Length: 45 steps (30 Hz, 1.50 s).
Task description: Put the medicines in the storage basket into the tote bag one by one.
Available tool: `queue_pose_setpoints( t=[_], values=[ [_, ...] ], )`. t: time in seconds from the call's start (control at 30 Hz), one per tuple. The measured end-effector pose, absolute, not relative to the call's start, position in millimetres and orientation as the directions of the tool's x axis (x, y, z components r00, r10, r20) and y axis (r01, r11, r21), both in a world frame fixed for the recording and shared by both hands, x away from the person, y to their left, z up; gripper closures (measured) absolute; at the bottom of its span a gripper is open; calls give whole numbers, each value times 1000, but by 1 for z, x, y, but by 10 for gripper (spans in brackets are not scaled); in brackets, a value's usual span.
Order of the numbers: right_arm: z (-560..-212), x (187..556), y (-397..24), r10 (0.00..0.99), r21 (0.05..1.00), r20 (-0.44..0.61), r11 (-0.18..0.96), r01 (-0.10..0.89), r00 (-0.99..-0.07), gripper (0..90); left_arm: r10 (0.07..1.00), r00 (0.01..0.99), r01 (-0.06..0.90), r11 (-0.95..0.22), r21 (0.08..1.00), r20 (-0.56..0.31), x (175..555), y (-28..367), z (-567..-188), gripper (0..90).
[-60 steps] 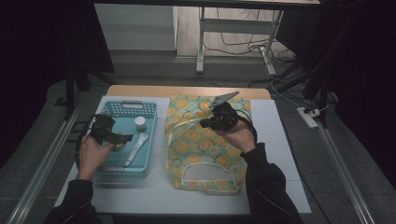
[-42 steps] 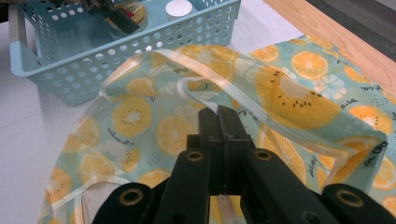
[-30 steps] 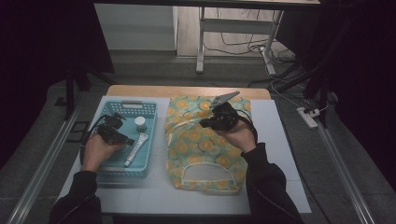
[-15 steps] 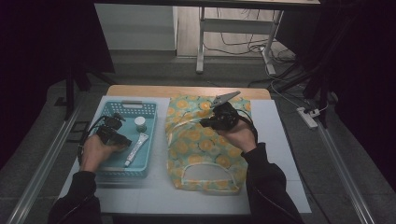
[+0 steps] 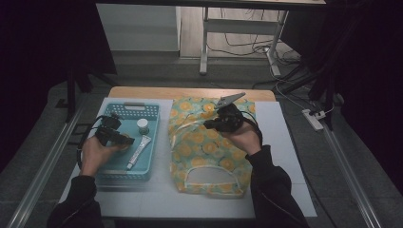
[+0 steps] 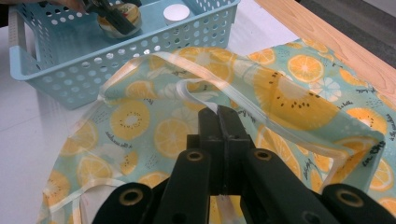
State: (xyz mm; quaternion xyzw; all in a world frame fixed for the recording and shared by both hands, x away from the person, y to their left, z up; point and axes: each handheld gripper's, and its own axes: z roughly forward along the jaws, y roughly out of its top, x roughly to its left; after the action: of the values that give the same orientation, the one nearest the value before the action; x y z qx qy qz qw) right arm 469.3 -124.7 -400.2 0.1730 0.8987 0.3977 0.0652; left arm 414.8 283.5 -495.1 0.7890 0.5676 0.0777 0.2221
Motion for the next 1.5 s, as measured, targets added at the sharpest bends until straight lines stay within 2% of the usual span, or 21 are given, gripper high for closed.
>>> queue_pose_setpoints(
  t=[0.33, 0.73, 1.5],
  values=[
    [-401, 471, -126, 371, 740, 25, 617, 267, -928, 900, 890, 436, 778, -299, 552, -133, 400, 272, -472, 237],
    [-400, 472, -127, 375, 747, 27, 608, 268, -927, 900, 831, 538, 690, -339, 639, -140, 379, 248, -449, 238],
    [-402, 473, -127, 378, 757, 24, 598, 264, -926, 900, 676, 721, 552, -431, 713, -150, 354, 171, -430, 238]
  ],
)
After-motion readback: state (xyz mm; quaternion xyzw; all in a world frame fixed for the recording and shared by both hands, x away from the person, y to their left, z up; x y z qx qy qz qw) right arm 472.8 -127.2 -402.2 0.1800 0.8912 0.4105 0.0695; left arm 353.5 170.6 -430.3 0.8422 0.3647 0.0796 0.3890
